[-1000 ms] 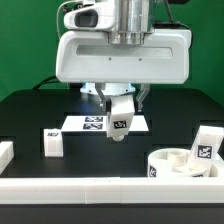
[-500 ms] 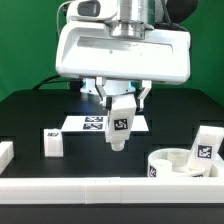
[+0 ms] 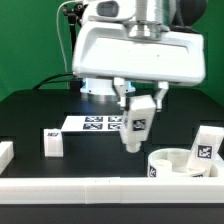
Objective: Assemble stool
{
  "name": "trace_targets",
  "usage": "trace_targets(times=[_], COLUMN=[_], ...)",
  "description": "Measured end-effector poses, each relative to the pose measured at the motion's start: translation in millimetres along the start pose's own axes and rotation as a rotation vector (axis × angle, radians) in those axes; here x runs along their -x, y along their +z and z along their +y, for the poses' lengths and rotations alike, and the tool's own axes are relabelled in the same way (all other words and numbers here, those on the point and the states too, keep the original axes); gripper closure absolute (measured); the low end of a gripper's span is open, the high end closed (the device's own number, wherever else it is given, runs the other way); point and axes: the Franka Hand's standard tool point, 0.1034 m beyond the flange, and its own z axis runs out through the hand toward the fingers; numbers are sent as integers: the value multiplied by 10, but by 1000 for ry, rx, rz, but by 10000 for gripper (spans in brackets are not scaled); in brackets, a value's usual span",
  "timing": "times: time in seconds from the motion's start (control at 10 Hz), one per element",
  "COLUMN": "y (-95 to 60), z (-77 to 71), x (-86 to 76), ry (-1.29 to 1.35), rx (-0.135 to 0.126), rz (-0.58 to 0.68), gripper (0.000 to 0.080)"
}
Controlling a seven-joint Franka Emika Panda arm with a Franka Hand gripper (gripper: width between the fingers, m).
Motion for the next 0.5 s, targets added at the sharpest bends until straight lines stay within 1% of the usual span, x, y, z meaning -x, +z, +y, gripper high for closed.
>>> trace_targets(times=[0.2,0.3,0.4,0.5], y=[3,6,-23,-43], z=[76,64,108,142], x=[-2,3,-62,-88], ry=[4,2,-23,-54], rx=[13,12,34,63], rz=[27,26,99,185], gripper=[472,472,472,472])
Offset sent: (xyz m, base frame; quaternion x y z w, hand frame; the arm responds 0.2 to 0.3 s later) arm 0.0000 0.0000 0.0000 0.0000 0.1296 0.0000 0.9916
